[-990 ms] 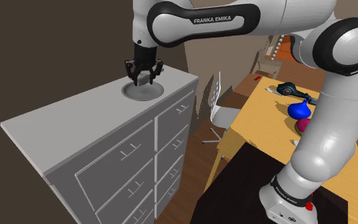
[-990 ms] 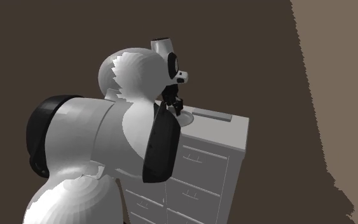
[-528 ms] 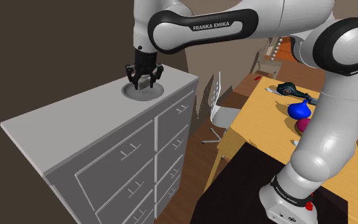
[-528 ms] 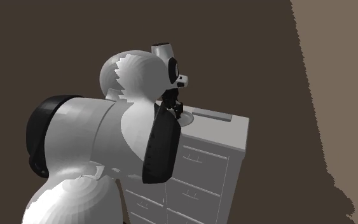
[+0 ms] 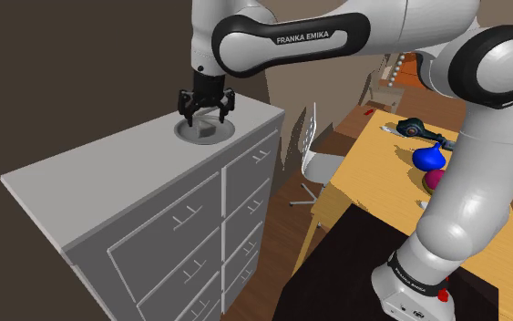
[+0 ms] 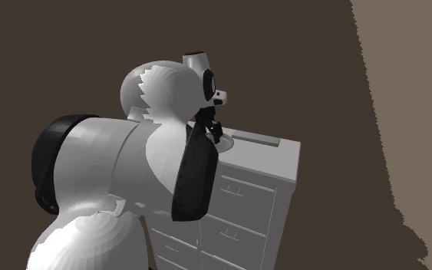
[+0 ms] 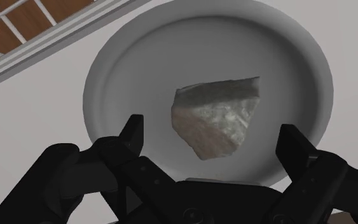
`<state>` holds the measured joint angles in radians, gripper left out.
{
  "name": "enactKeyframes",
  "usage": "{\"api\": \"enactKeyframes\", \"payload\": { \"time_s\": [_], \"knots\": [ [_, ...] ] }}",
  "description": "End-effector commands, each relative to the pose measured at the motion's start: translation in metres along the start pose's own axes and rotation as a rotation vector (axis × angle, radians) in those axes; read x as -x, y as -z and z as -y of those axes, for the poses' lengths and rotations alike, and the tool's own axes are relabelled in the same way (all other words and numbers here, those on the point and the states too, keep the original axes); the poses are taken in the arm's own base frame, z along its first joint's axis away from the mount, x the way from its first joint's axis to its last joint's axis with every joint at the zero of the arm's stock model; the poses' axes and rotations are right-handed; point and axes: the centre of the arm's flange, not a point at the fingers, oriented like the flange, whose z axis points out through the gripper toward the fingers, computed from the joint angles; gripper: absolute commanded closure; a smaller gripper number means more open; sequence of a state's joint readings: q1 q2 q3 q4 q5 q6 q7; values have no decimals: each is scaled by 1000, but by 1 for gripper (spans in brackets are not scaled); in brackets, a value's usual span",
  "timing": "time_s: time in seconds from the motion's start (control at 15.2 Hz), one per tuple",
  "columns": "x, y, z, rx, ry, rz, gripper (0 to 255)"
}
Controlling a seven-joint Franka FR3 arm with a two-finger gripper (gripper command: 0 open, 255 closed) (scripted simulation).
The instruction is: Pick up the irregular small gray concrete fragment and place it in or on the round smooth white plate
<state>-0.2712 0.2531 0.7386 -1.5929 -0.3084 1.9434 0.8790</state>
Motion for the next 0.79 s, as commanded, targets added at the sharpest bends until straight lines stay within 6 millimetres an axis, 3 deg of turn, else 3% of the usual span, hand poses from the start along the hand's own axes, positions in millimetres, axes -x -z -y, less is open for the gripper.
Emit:
{"api": "enactKeyframes", "payload": {
  "time_s": [0.0, 0.26, 0.73],
  "knots": [
    [0, 0, 0, 0, 0, 0, 0],
    [0, 50, 0, 0, 0, 0, 0],
    [0, 50, 0, 0, 0, 0, 0]
  ]
}}
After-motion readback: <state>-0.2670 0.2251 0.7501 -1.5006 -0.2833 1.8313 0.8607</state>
